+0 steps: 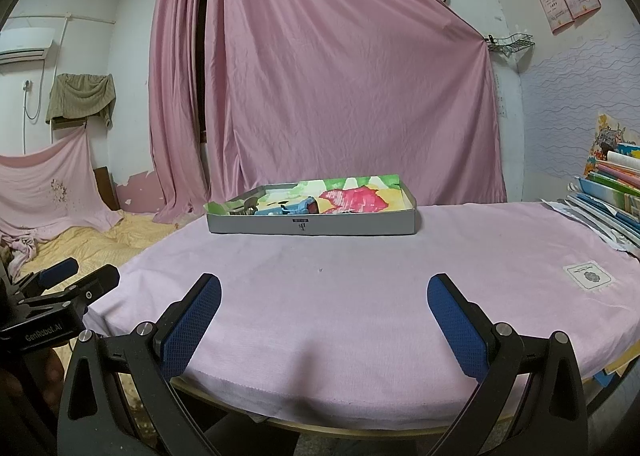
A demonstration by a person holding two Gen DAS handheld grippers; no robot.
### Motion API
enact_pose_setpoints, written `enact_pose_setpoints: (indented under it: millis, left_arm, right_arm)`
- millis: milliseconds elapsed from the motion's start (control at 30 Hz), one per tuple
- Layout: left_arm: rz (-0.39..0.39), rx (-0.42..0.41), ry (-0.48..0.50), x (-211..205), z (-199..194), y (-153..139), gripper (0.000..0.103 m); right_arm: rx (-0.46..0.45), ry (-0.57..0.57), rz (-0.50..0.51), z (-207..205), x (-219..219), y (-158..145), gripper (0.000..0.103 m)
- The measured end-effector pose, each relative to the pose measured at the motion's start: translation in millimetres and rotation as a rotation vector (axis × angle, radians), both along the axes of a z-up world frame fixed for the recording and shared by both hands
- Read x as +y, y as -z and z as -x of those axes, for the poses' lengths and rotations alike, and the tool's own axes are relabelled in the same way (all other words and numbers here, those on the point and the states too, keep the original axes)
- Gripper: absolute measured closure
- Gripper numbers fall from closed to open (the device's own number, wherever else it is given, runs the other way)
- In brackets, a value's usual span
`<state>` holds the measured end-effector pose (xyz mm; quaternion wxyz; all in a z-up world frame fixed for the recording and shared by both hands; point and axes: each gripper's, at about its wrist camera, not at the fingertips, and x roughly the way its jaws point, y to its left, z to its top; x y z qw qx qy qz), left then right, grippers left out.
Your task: Organize jewelry
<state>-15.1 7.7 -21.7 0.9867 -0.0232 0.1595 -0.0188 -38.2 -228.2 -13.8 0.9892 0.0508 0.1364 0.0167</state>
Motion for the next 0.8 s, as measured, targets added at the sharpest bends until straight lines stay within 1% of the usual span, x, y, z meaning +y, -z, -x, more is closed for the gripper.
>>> enact_pose_setpoints:
  millis: [233,400,800]
  left_arm:
    - [-0.008,0.012,-0.004,-1.4,-1.1,-0.1,0.001]
    - [0.006,0.003,-0.007,-1.4,0.1,-0.7,0.001]
    - [0.005,0.005,-0.005,-1.3,-1.9,-1.5,0.001]
  right_arm:
    - [0.0,0.0,0.0,0.1,0.0,-0.1,0.002]
    - [0.0,0.0,0.0,0.3,0.2,0.0,0.002]
    - [0.001,0.0,0.0,-0.1,-0.4,-0.6,0.002]
